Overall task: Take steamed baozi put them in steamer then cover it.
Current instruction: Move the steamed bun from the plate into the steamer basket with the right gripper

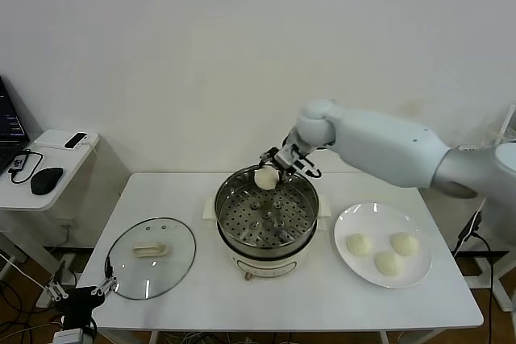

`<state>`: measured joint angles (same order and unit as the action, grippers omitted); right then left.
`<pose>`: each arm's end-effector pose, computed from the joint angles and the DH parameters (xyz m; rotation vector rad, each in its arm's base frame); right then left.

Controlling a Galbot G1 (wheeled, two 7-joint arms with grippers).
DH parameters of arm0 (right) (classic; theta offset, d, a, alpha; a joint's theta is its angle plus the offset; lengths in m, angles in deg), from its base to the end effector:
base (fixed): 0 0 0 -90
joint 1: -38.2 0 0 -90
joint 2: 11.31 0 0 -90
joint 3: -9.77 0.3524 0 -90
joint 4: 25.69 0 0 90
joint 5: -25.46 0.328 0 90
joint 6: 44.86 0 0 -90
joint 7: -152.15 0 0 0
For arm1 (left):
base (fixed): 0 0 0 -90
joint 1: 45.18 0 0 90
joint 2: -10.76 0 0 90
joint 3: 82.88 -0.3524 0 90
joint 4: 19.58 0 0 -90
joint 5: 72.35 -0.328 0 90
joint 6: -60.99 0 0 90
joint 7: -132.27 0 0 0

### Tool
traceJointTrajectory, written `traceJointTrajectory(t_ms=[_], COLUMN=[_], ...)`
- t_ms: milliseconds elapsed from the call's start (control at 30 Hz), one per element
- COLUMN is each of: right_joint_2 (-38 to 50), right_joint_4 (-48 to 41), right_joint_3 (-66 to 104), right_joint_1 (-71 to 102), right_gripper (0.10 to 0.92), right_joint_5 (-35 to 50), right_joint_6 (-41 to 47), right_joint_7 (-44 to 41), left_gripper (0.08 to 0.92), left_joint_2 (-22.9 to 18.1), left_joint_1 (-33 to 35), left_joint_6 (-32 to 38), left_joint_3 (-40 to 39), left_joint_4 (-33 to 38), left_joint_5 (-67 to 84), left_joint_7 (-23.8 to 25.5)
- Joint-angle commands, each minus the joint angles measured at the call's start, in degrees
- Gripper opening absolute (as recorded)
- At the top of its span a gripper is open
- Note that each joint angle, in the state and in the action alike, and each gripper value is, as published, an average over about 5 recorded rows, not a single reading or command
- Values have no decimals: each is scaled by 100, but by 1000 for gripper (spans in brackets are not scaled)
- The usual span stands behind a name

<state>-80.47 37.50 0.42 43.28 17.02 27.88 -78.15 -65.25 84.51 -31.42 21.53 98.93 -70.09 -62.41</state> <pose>0.5639 0.0920 -0.0979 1.8685 -0.9490 2.2866 0.1045 0.1169 -0.3112 0.4942 -2.8988 -0.4822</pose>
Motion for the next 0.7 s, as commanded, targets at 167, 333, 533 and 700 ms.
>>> traceJointTrajectory(t_ms=[167,333,533,700], right_joint_2=[-454,-517,-516,-482], right_joint_4=[-513,-687,-682,-622], right_joint_3=[-115,-47,-67,-77], right_joint_1=[222,270,259,235], right_gripper=[636,637,646,722], right_joint_5=[-979,-1267,-1264,-1175], right_joint_6=[-826,-1009,-1051,-1027], right_joint_7=[166,244,226,202], left_gripper=[823,823,823,823], left_joint_2=[0,10,7,4], left_joint_1=[6,14,1,6], left_joint_6=[-4,-2,-3,-4], left_joint_3=[24,33,28,20], left_joint_4=[33,36,45,68], left_joint_5=[2,12,24,25], left_joint_7=[-1,-3,-7,-8])
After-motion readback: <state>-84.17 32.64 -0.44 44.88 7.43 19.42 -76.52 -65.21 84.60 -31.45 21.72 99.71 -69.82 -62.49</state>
